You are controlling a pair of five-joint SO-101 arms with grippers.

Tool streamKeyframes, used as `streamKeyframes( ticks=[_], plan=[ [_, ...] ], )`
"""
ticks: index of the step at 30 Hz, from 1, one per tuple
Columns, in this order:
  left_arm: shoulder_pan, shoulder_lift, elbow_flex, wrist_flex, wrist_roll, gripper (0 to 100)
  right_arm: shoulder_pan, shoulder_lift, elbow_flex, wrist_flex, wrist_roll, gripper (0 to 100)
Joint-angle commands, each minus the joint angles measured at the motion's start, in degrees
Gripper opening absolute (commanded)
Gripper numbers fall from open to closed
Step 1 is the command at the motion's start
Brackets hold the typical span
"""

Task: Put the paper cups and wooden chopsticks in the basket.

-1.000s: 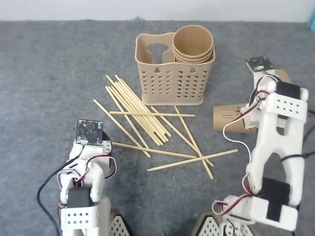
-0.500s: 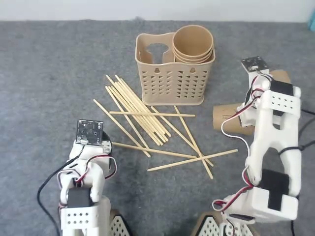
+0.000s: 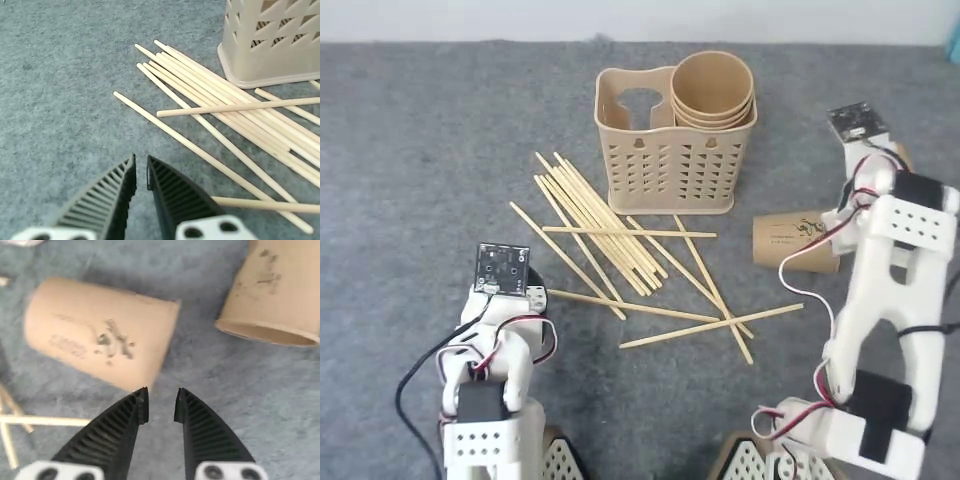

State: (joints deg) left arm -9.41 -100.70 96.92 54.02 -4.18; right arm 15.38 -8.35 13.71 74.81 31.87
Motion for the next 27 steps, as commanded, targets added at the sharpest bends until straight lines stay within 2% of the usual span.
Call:
streamKeyframes(
  ticks=[1,4,7,12,22,27],
  plan=[
    [-0.35,-0.97,-0.22,-1.58,-0.44,4,3.56,-1.01,-0.09,-5.76,0.44,10.7],
    [-0.35,-0.97,-0.22,-1.58,-0.44,4,4.35,3.74,-0.09,-8.31,0.44,9.6],
    [-0.35,-0.97,-0.22,-1.58,-0.44,4,4.44,9.01,-0.09,-10.95,0.44,0.9],
    [-0.35,-0.97,-0.22,-1.58,-0.44,4,3.65,14.90,-0.53,-12.62,-0.18,0.8],
    [-0.35,-0.97,-0.22,-1.58,-0.44,4,-4.62,10.95,-0.18,-10.42,-13.36,0.9],
    [-0.35,-0.97,-0.22,-1.58,-0.44,4,-11.56,6.90,-0.18,-7.87,-19.60,0.9]
  ],
)
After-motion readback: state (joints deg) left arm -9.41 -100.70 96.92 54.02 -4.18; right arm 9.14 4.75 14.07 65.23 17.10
